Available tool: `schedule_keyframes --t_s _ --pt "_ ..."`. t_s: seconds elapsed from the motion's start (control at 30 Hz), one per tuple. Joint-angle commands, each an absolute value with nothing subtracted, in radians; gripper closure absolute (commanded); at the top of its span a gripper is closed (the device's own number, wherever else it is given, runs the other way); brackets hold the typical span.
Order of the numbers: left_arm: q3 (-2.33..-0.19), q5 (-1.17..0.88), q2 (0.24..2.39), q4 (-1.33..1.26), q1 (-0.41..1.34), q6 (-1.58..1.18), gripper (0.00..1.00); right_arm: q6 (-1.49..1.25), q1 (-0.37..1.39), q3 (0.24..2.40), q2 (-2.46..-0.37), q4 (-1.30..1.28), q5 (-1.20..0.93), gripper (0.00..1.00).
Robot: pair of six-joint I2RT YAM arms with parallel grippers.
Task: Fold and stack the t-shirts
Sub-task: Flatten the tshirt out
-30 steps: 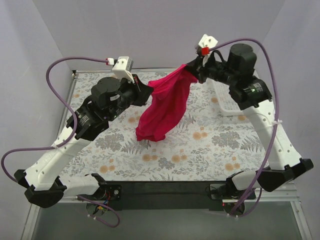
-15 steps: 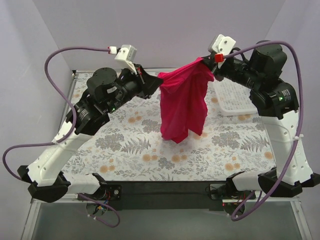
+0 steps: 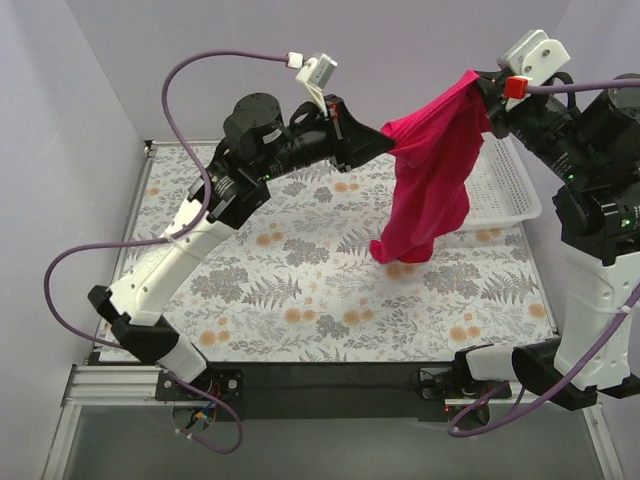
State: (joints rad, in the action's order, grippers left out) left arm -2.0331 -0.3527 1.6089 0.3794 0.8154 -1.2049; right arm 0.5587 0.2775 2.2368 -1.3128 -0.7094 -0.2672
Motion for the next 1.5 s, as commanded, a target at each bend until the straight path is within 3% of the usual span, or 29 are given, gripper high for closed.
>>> schedule_keyframes --t_s 0.0,0.13,0.23,0.43,0.67,0.87,0.9,0.93,1.0,1.03,1.13,1.27,1.3,1.33,1.47 --pt "-1.814 -0.471 1.390 0.315 0.810 -1.250 1.00 0.471 0.236 2.287 -1.313 -0.598 -0.436 0.99" --pt "-1.405 -0.193 1.058 0.336 0.808 -1.281 1.00 0.318 0.273 2.023 -1.339 -0.534 -0.817 0.99" --pt "-1.084 -0.012 0.815 0.390 0.805 -1.415 1.00 0.422 0.508 1.765 -1.347 -0.515 -0.718 0.99" --pt "-0.616 0.132 0.641 0.429 0.802 -1.806 1.00 0.471 0.633 1.549 -1.492 -0.480 -0.732 0.99" --pt "-0.495 0.315 0.446 0.636 0.802 -1.985 1.00 0.520 0.816 1.480 -1.624 -0.479 -0.753 0.99" --pt "-0.555 0.472 0.335 0.900 0.802 -2.150 1.00 0.434 0.891 1.670 -1.825 -0.471 -0.658 0.98" --pt "-0.560 0.501 0.316 0.914 0.802 -2.187 0.96 0.399 0.899 1.775 -1.906 -0.471 -0.631 0.95" --pt "-0.561 0.512 0.280 0.926 0.802 -2.201 0.84 0.382 0.907 1.828 -1.948 -0.471 -0.564 0.92" --pt "-0.572 0.540 0.250 0.949 0.802 -2.226 0.68 0.330 0.931 2.018 -2.076 -0.477 -0.476 0.68" --pt "-0.578 0.549 0.226 0.960 0.802 -2.235 0.53 0.318 0.936 2.075 -2.110 -0.479 -0.381 0.48" --pt "-0.612 0.586 0.216 0.999 0.802 -2.246 0.40 0.316 0.946 2.169 -2.180 -0.477 -0.215 0.27" --pt "-0.641 0.603 0.239 0.991 0.802 -2.194 0.28 0.345 0.904 2.057 -2.122 -0.476 -0.187 0.24" --pt "-0.637 0.569 0.261 0.882 0.802 -2.052 0.23 0.415 0.850 1.898 -2.023 -0.479 -0.327 0.23" --pt "-0.637 0.569 0.271 0.881 0.802 -2.051 0.21 0.416 0.850 1.896 -1.976 -0.479 -0.328 0.23" --pt "-0.644 0.439 0.414 0.668 0.802 -1.771 0.18 0.629 0.741 1.590 -1.768 -0.566 -0.654 0.23"
